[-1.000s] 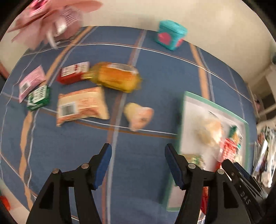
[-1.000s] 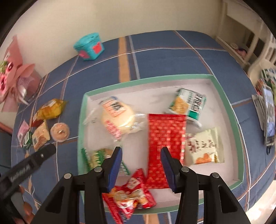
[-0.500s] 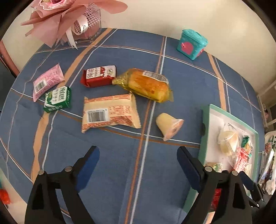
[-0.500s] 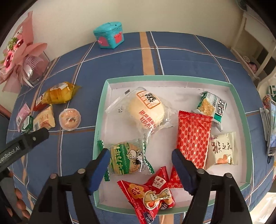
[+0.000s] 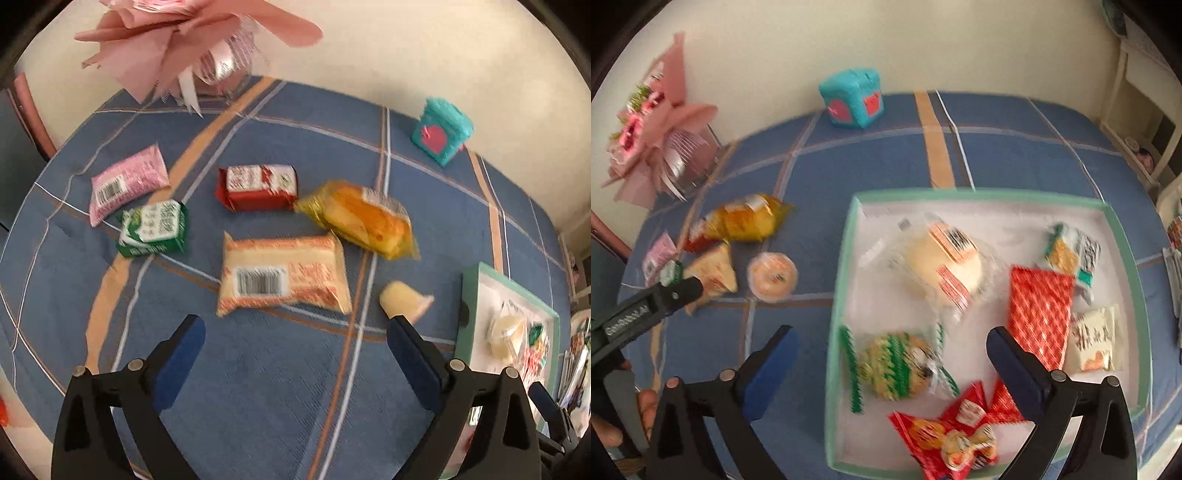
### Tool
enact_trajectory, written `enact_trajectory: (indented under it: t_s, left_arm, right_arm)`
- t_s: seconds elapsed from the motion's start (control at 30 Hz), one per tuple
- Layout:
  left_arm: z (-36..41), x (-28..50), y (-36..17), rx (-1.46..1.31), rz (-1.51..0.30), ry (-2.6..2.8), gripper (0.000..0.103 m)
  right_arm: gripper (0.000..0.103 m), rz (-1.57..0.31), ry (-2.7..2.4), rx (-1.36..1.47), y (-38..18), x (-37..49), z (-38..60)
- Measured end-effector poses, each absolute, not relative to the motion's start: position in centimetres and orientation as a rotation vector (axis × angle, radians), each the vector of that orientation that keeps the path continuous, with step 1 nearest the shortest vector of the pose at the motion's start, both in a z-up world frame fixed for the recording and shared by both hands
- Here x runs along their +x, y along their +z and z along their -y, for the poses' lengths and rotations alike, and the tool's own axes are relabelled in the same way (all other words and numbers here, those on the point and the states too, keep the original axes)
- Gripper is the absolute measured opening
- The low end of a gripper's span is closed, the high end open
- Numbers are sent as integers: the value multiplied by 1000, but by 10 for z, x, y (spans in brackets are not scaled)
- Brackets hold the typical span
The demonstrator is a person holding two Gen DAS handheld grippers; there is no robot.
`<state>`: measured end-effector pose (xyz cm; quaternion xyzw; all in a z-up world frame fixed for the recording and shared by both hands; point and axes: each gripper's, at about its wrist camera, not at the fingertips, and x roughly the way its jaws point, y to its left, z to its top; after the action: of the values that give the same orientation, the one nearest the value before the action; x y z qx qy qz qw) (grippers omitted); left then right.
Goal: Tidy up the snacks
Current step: 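Withdraw both open grippers from the tray toward the remaining snacks, then grasp the beige barcode bread pack with the left gripper while the right gripper grasps the pudding cup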
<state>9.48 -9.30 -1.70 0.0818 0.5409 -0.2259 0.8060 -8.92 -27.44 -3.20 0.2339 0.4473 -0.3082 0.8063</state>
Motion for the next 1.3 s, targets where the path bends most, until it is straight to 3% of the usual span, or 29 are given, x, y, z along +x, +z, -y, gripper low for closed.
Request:
enact_trajectory:
  t_s: [0.2,0.53,0.6,1.03,1.2,1.3]
  left_arm:
    - [81,112,-9,129,-1101,-486,99]
    - [76,144,-30,21,-1192,-479,99]
    - [78,149,-37,9,-1212,-485,99]
    - [113,156,-70,59,-1269,-508,98]
    - [117,160,-79,54,-1292,-506,90]
    - [121,158,-81,76,-1287,-504,89]
  right_arm:
    - [103,-913,-554,497,-25,-58,263]
    - [100,-971,-500,455,-49,-4,248]
    - [92,-989,-499,460,-58,4,251]
    - [65,-1054,-475,475,-90,34,257]
    - [51,-1057,-474,475,-93,36,256]
    - [50,-1059,-476,468,-93,37,255]
